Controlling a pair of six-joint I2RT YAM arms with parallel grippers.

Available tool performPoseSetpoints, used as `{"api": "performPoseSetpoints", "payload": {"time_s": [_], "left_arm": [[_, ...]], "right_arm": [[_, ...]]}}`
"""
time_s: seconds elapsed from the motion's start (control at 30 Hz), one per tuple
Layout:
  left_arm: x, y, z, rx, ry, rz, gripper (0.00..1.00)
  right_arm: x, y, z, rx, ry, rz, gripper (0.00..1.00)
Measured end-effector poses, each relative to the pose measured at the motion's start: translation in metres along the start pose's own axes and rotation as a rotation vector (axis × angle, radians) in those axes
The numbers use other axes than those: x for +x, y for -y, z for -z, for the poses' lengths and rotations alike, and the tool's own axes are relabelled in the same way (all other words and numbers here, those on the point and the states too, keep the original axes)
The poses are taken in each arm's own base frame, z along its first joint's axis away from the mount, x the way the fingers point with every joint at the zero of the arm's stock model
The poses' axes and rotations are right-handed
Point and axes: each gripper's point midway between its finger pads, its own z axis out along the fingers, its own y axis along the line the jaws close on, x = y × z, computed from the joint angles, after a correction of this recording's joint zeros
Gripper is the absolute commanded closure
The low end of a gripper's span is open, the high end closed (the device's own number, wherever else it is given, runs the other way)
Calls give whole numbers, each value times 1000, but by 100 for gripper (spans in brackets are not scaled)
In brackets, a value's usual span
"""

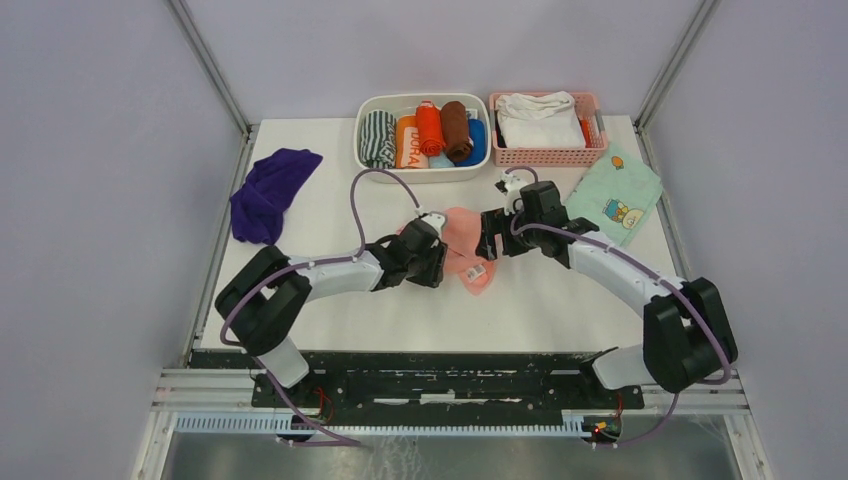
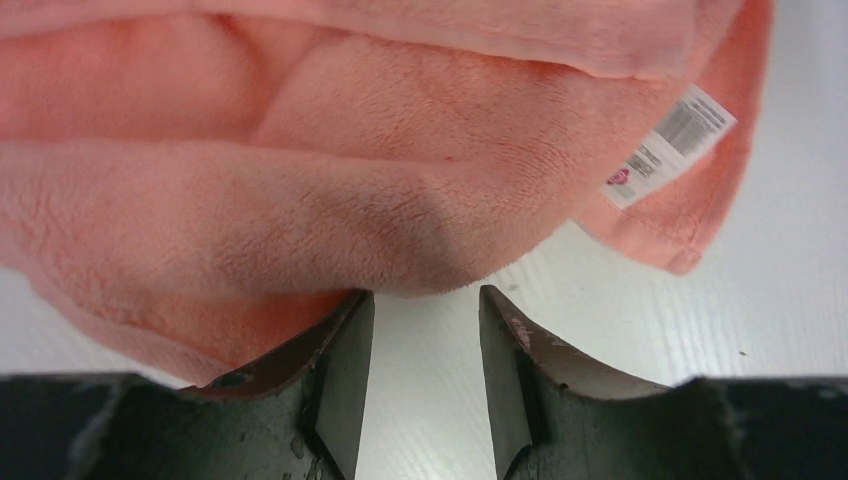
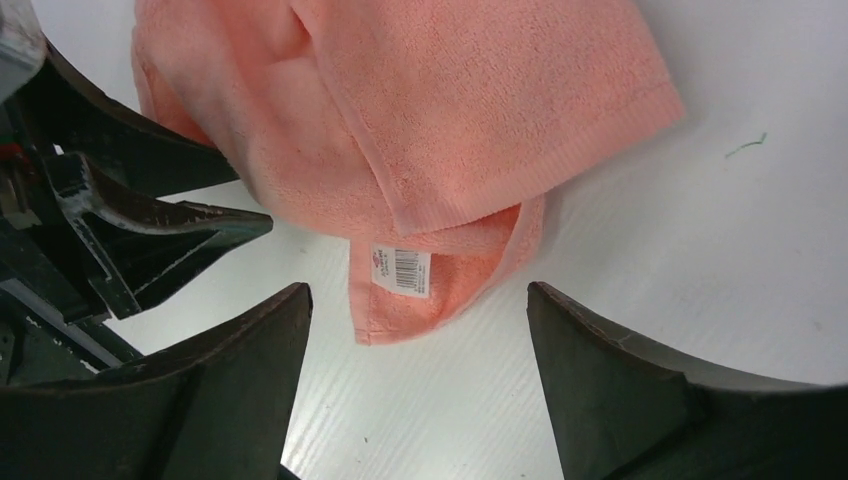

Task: Roll the towels
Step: Place the towel at the center of the board, then pick up the towel at the center of the board.

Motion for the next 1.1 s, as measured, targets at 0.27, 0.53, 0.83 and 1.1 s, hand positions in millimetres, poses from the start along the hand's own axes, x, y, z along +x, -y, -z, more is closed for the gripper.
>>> {"api": "performPoseSetpoints", "payload": {"time_s": [0.27,0.53,0.83,1.1], "left_arm": [[18,-46,16,-79,-16,68,50],[24,-50,20,-86,-29,71,50],[21,-53,20,-81,-22,86,50],[18,-50,19,-59,-12,90,50]], "right_arm": [[0,-5,-39,-24,-57,-46,29],[-12,-33,-62,-21,-72,91,40],[11,-29,-76,98,-167,247,49],[32,-23,-86,166,-255,334,49]]}}
